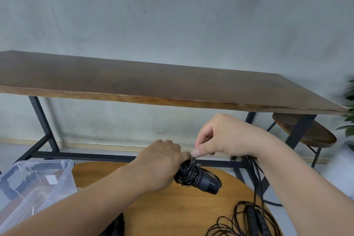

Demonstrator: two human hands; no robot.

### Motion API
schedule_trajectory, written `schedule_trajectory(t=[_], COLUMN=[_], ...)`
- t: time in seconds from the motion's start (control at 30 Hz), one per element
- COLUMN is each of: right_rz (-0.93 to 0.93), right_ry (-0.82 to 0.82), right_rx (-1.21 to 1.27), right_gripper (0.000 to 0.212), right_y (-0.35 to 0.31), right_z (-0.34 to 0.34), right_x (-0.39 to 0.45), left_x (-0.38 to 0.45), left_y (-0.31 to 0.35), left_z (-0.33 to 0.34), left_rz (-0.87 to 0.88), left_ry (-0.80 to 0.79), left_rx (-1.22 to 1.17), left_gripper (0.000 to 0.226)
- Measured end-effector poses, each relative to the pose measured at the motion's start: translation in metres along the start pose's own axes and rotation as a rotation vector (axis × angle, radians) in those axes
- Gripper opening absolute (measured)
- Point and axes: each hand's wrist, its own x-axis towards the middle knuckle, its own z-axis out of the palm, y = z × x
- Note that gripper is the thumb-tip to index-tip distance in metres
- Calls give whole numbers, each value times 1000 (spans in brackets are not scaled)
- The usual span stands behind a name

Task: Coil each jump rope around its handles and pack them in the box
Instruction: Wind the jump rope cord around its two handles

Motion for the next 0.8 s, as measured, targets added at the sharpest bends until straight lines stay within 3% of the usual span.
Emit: schedule_trajectory(t=[0.2,0.33,0.43,0.5,0.57,0.8], right_rz=[-33,-6,0,5,-8,46], right_ry=[-43,-24,9,32,79,121], right_rx=[287,618,884,1062,1155,1178], right_gripper=[16,18,13,39,50,22], right_y=[26,45,55,59,61,58], right_z=[7,23,46,61,75,101], right_x=[18,22,23,22,19,16], left_x=[-5,-4,-4,-5,-4,1], left_y=[6,1,-2,-1,-1,-4], left_z=[-4,-10,-11,-10,-6,-4], left_rz=[45,-81,-128,-129,-139,-211], left_ry=[-37,51,57,49,66,160], left_rx=[-349,-611,-742,-804,-799,-858], left_gripper=[25,19,43,67,76,48])
